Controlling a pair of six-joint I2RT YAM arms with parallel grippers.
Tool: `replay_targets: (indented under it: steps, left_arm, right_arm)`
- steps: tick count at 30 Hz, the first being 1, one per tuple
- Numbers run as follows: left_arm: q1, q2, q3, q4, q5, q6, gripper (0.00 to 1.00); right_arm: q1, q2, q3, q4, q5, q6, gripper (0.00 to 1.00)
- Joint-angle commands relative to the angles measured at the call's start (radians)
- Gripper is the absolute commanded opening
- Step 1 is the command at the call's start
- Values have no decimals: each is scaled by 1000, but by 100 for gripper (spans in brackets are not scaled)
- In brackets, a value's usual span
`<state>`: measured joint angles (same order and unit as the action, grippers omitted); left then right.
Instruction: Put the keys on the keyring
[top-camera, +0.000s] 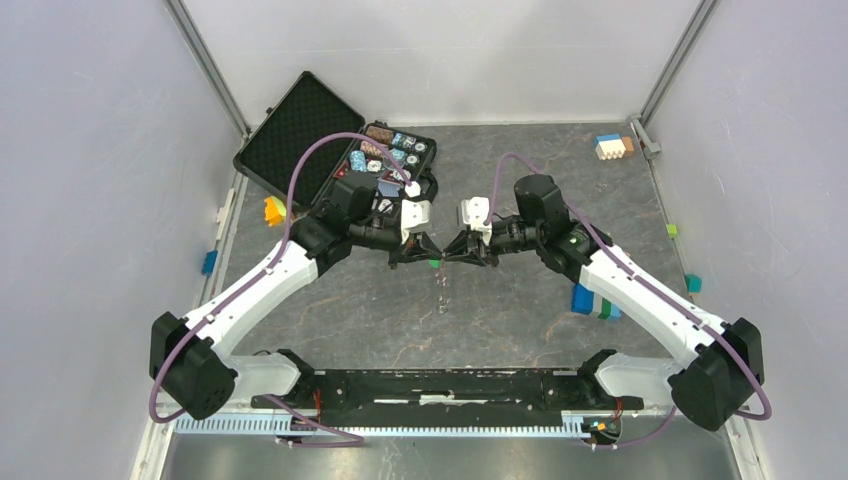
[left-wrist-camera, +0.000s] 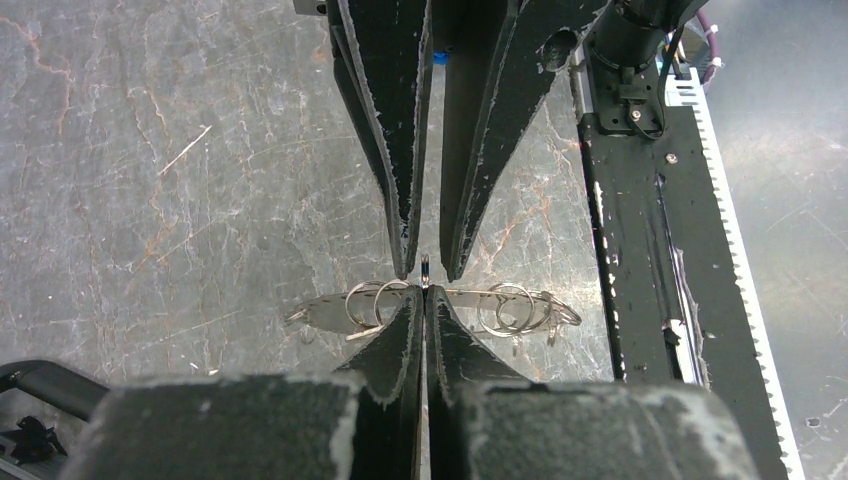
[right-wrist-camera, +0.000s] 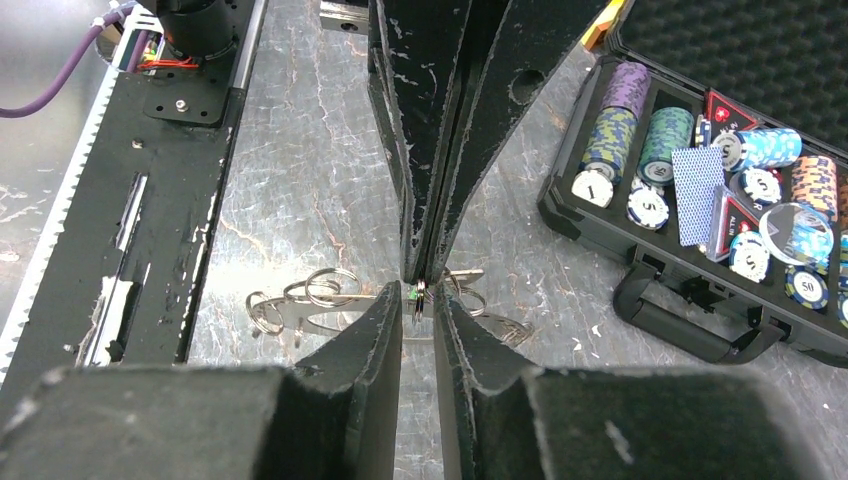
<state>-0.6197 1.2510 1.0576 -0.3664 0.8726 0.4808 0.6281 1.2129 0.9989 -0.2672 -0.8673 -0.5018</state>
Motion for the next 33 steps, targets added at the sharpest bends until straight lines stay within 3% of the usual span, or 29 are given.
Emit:
replay_targets:
  steps: [1, 9, 13, 19, 24, 33]
  left_arm:
    - [-9, -14, 45, 17, 15, 31, 2]
    - [-9, -15, 42, 18, 17, 31, 2]
    - [-10, -14, 41, 18, 19, 31, 2]
    - [-10, -19, 23, 48, 24, 12, 2]
    - [-8, -19, 4, 93, 38, -12, 25]
    - [20, -21, -85, 225, 85, -18, 31]
  right_arm:
    - [6, 11, 4, 32, -14, 9, 23]
    - [9, 17, 3, 32, -12, 9, 22]
    - [10, 15, 5, 36, -12, 7, 2]
    - [11, -20, -8, 101, -4, 38, 0]
    - [6, -24, 24, 118, -13, 83, 0]
    - [-17, -35, 40, 153, -41, 141, 0]
